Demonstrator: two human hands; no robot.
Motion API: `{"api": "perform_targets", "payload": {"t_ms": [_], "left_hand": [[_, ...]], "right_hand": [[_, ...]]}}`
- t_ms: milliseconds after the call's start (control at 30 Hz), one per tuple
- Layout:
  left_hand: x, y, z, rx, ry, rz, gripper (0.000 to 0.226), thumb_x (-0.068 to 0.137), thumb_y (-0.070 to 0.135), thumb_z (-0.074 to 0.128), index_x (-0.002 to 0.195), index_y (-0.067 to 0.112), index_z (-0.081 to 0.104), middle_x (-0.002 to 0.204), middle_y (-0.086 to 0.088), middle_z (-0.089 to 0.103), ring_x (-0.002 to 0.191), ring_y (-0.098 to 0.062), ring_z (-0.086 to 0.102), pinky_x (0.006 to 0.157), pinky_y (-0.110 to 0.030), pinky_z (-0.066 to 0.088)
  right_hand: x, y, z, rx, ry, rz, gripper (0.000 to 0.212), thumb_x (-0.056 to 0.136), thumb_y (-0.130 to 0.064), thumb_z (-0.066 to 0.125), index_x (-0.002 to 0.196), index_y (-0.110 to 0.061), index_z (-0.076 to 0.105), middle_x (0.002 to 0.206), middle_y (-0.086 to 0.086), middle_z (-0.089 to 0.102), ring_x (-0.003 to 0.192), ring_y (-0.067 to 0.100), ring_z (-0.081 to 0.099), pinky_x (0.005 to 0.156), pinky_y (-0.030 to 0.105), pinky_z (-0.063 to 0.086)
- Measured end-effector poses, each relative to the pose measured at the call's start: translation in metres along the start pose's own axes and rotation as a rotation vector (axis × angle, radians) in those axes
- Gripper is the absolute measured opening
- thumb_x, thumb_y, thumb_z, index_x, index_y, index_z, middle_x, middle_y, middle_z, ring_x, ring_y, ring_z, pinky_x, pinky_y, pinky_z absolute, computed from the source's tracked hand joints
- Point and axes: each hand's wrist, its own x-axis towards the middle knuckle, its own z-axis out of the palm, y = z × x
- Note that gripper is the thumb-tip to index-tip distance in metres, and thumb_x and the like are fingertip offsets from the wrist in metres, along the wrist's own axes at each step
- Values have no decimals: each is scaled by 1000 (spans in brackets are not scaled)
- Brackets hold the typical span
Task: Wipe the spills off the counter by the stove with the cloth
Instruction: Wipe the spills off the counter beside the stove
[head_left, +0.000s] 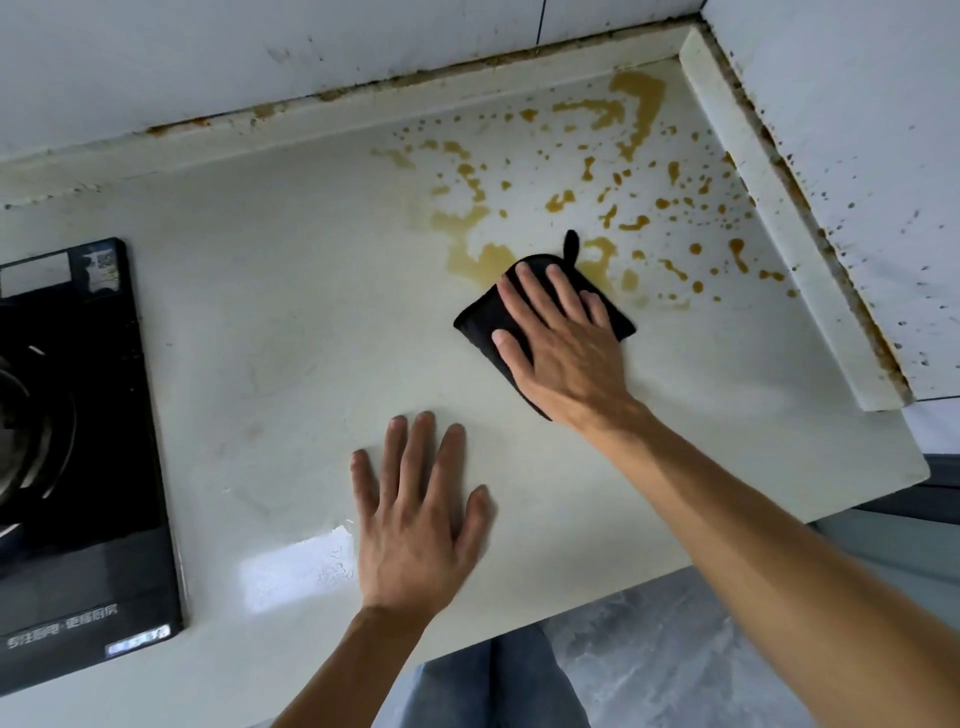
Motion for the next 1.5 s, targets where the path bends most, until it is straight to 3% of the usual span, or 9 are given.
{"api": "perform_targets", "payload": {"t_ms": [100,267,433,667,767,900,1100,1267,1500], "left_hand": [[-1,0,1,7,-2,3,66,105,57,45,161,22,45,174,-6,33,167,-30,15,132,-63,8],[0,-1,2,10,-5,3,66,105,55,46,161,20,46,174,-8,32,167,-31,16,131,-65,9],[0,-1,1,21,-11,13,66,105,54,45,161,21,45,174,-9,33,167,-32,17,131,-66,11],[1,0,-2,39,-31,8,66,104,54,47,160,19,48,172,-11,37,165,-36,24,127,-69,17],[1,0,-2,43,-37,22,66,105,54,46,161,19,47,173,-10,35,166,-34,21,128,-69,17],[-2,-2,-2,26,-46,10,67,104,55,47,162,21,45,176,-6,31,167,-30,18,131,-65,12],[20,14,-10,-53,-8,-114,68,101,53,49,163,27,40,172,2,34,165,-25,24,132,-57,12],[103,13,-22,-55,-34,-248,70,104,54,38,168,26,31,179,-3,20,167,-29,11,133,-59,7],[144,-10,-11,32,-1,-255,64,105,50,42,163,23,37,176,-5,25,164,-31,17,127,-60,18]], "right_hand": [[-13,26,-4,-86,21,-86,67,106,-60,31,166,-30,29,173,-3,30,156,25,32,117,48,30],[-47,6,15,-50,64,-121,72,106,-51,39,167,-14,26,176,12,20,164,29,11,132,56,7],[3,-29,17,36,90,-149,66,105,-52,41,166,-30,31,176,6,23,163,30,16,132,55,10],[8,-3,2,-41,58,32,63,109,-52,30,167,-29,26,176,9,20,164,31,14,131,57,8],[-8,-4,0,-113,60,-138,62,108,-48,32,165,-22,34,171,16,32,161,34,23,131,58,10],[12,-7,0,-8,-2,-290,62,109,-46,32,167,-27,27,176,5,19,164,25,15,132,52,11],[89,-25,2,84,28,-291,62,108,-49,36,166,-30,30,176,3,23,163,23,18,132,50,11],[100,8,2,17,87,-217,65,106,-59,31,166,-35,27,176,1,23,163,23,20,124,50,17],[97,7,9,-14,99,-517,57,111,-44,34,166,-28,32,174,-1,29,162,24,23,131,54,14]]}}
